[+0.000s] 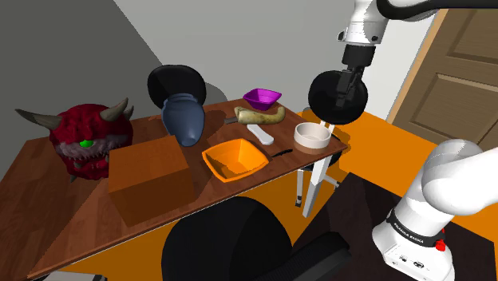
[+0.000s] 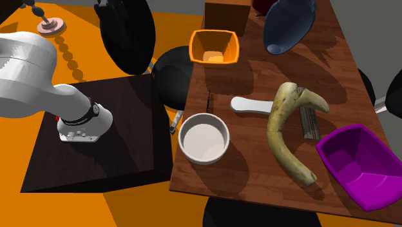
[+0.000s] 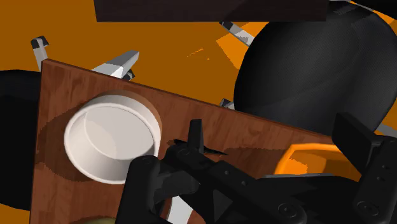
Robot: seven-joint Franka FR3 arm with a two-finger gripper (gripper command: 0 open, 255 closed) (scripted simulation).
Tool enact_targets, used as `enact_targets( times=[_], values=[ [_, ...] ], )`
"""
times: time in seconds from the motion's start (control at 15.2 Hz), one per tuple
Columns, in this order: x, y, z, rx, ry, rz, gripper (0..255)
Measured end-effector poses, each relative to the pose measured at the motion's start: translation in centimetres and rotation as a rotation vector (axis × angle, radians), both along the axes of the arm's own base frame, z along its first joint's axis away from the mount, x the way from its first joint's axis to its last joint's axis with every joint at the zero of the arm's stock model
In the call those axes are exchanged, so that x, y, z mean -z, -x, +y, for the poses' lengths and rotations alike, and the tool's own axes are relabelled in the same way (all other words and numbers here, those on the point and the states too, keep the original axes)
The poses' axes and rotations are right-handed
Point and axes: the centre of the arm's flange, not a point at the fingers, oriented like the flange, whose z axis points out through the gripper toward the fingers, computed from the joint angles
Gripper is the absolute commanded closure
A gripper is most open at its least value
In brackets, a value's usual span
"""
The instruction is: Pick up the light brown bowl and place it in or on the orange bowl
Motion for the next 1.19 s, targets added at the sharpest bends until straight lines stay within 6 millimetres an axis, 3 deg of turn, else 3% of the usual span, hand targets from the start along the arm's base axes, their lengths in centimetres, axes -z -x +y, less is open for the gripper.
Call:
enact_targets(
  times=[0.26, 1.19],
  values=[
    [2.1, -1.4, -0.9, -0.001, 0.006, -0.001, 0],
    [17.1, -9.7, -7.0, -0.008, 0.048, -0.016, 0]
  ],
)
